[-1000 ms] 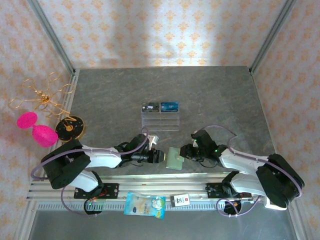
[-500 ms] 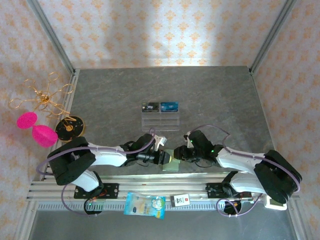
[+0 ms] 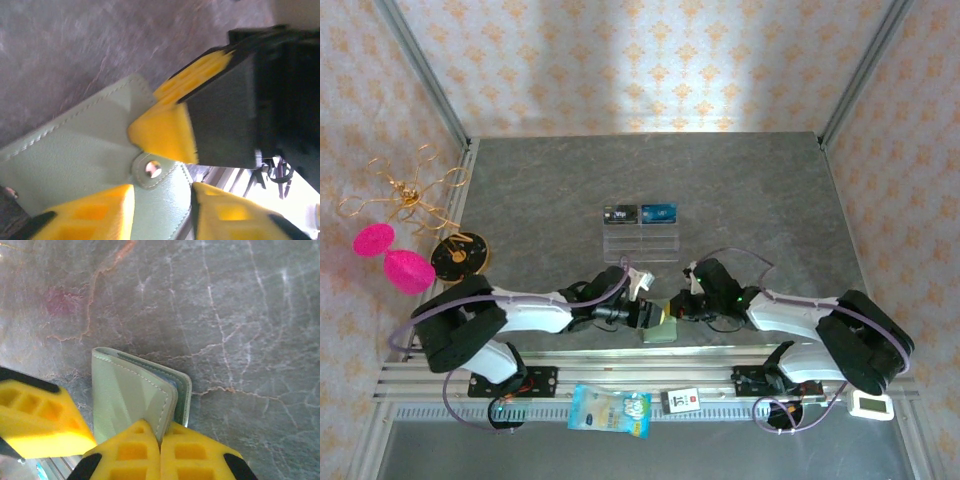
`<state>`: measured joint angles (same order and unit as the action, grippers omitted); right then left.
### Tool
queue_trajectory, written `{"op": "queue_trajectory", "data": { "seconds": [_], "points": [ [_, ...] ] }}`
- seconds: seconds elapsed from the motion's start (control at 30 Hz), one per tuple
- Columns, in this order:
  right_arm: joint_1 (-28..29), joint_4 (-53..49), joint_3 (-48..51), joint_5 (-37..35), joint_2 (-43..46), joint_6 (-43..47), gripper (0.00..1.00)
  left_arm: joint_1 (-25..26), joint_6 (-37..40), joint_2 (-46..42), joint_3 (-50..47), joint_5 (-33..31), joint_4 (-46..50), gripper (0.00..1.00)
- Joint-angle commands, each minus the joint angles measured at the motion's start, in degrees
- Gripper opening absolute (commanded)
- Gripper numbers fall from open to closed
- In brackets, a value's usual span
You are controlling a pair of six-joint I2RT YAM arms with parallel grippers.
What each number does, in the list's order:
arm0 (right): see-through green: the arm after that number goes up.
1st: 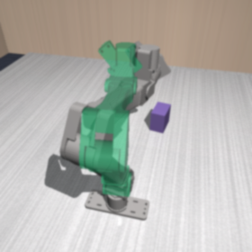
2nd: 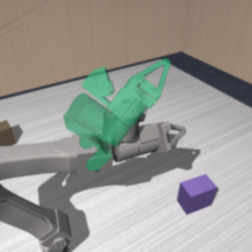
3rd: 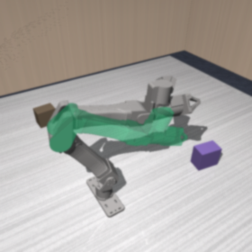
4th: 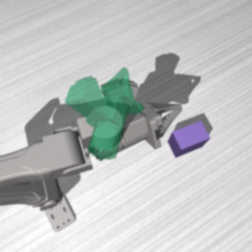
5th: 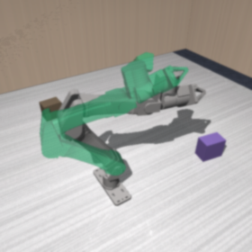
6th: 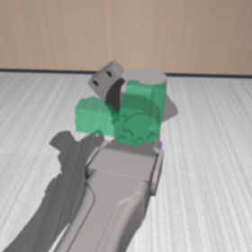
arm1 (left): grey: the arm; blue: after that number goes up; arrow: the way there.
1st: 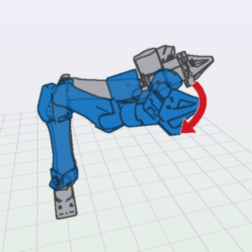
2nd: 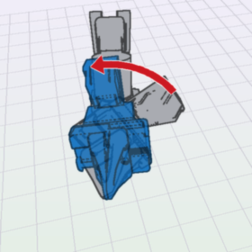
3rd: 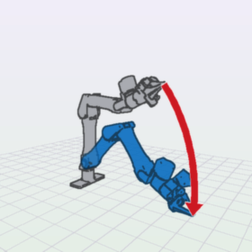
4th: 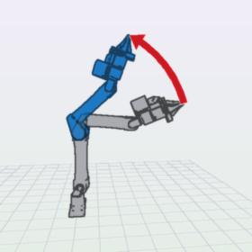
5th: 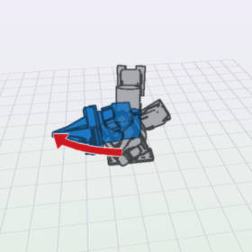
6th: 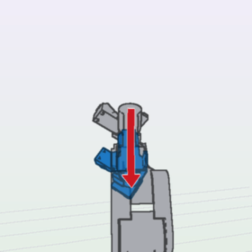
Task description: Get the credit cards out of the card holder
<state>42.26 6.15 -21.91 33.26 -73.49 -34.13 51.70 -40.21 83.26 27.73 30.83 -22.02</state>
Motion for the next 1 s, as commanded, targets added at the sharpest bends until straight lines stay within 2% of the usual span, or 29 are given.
{"op": "queue_trajectory", "data": {
  "seconds": [0.0,0.03,0.17,0.3,0.43,0.57,0.7,0.97],
  "points": [
    [0.21,-2.77,-3.64,-3.75,3.43,4.57,0.0,-0.84,1.09,-6.97,-2.68,-4.84,-0.82,0.52],
    [0.03,-2.69,-4.34,-3.46,4.38,5.66,0.0,-1.18,1.33,-8.84,-3.78,-5.63,-1.41,0.58],
    [-1.99,-3.21,-7.51,-2.29,8.24,9.48,0.0,-1.69,2.56,-14.32,-6.62,-8.91,-3.25,0.67],
    [-6.05,-2.63,-9.6,2.59,11.65,12.31,0.0,-1.77,3.6,-19.44,-9.03,-10.76,-6.23,0.77],
    [-8.46,-1.0,-11.11,7.15,15.09,13.13,0.0,-3.78,4.3,-23.55,-8.66,-11.37,-4.11,0.91],
    [-8.49,0.25,-12.39,10.57,16.88,13.15,0.0,-7.23,2.22,-26.04,-10.43,-8.24,-8.32,0.91],
    [-8.51,4.86,-11.79,14.93,18.59,11.54,0.0,-7.89,1.48,-27.11,-11.31,-7.22,-10.88,0.87],
    [-8.49,13.7,-11.22,16.45,13.23,6.59,0.0,-7.9,-1.92,-25.2,-12.85,-0.57,-21.39,0.65]
  ]
}}
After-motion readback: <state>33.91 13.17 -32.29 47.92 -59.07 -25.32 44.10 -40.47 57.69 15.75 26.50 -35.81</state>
